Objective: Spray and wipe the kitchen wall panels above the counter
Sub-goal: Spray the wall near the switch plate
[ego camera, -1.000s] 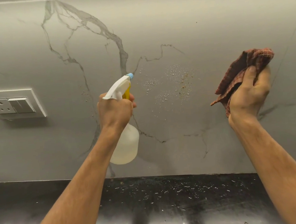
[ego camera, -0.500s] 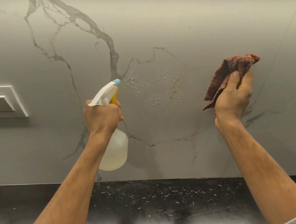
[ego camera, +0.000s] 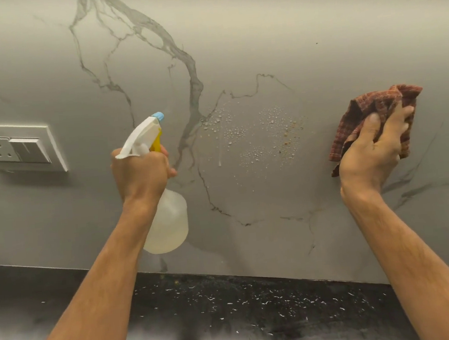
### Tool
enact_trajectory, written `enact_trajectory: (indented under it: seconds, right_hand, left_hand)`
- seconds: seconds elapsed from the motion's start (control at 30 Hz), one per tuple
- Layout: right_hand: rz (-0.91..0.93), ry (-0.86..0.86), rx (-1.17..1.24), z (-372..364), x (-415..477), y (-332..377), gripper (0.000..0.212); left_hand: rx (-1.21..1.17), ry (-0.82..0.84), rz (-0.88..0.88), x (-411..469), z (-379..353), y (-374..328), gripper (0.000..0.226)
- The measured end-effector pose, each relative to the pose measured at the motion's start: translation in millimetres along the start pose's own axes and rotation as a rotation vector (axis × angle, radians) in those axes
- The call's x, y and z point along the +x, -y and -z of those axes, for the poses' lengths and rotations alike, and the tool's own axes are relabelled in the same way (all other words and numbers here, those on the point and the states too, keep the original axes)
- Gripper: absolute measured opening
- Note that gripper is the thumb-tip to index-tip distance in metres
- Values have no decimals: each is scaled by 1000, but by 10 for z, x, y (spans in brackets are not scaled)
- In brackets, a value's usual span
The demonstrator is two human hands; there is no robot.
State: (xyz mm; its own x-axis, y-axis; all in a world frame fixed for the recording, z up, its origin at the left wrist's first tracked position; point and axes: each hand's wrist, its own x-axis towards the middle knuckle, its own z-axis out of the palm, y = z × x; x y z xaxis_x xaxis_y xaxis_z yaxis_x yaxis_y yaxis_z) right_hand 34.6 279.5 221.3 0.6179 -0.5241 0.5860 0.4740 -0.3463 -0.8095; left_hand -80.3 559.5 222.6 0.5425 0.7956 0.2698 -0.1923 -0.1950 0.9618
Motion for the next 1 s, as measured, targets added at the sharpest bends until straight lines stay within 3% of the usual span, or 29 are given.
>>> enact_trajectory:
  seconds: [0.07,0.17,0.3,0.5,0.7,1.0]
  right_hand:
    - [-1,-12,-2,-27,1,7,55]
    - [-7,-37,-18,-67,1,15,54]
    - [-24,-90,-7,-113,-13,54,57]
    - [-16,-130,15,-166,-7,88,59]
    - [-15,-130,24,-206,-31,117,62]
    - [-23,-124,36,-213,-4,90,58]
  left_hand:
    - [13,-88,-1,142,91,-81,32]
    - [-71,-8,-51,289,217,-195,31]
    - [19,38,-53,535,336,-207,50]
    - [28,59,-13,477,403,77,23]
    - [143,-15,103,415,522,531,21]
    - [203,151,112,245,625,863,30]
